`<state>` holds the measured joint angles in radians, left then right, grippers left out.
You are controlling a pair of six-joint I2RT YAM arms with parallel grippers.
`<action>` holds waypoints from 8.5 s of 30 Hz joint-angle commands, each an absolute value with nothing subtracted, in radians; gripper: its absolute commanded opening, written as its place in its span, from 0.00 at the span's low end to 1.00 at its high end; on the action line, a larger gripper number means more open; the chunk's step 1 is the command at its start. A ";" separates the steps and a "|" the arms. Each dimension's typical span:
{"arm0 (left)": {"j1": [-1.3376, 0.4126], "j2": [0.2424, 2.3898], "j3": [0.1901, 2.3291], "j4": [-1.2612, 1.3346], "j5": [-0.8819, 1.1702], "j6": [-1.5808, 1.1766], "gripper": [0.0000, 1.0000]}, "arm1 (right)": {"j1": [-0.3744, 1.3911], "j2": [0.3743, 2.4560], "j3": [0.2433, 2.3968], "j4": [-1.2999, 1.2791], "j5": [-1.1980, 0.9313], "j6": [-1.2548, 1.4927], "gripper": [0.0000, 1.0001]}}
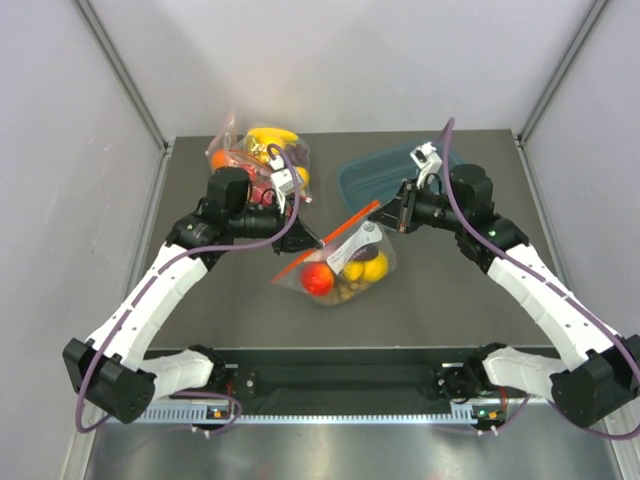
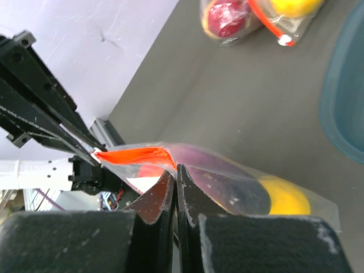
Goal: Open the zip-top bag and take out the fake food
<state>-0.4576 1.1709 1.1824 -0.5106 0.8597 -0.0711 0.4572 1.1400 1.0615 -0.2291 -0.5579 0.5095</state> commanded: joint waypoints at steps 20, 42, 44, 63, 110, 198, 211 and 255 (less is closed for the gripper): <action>-0.451 1.131 1.054 -0.607 0.868 -0.008 0.00 | 0.180 1.000 0.916 -0.296 -0.511 0.465 0.00; -0.489 1.109 0.959 -0.385 0.735 -0.178 0.00 | 0.160 0.971 0.931 -0.380 -0.419 0.518 0.41; -0.515 1.115 0.954 -0.348 0.649 -0.219 0.00 | 0.167 0.933 0.949 -0.443 -0.356 0.532 0.50; -0.702 1.040 0.924 -0.270 0.377 -0.192 0.00 | 0.627 1.060 1.101 -0.564 0.158 0.914 0.59; -0.801 0.962 0.879 -0.270 0.321 -0.138 0.00 | 0.641 1.049 1.005 -0.489 0.190 0.953 0.57; -0.830 1.120 1.281 -0.739 -0.014 -0.276 0.00 | 0.641 1.124 1.178 -0.795 -0.031 0.667 0.00; -0.830 1.173 1.151 -0.575 0.089 -0.287 0.00 | 0.649 1.129 1.247 -0.776 -0.009 0.539 0.34; -0.813 1.126 1.085 -0.538 0.035 -0.364 0.00 | 0.865 1.330 1.154 -0.554 -0.026 0.577 0.55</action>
<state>-0.8169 1.1641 1.0958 -0.5896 0.0288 -0.3473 0.8574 1.3205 1.1515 -0.6380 -0.0719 0.5697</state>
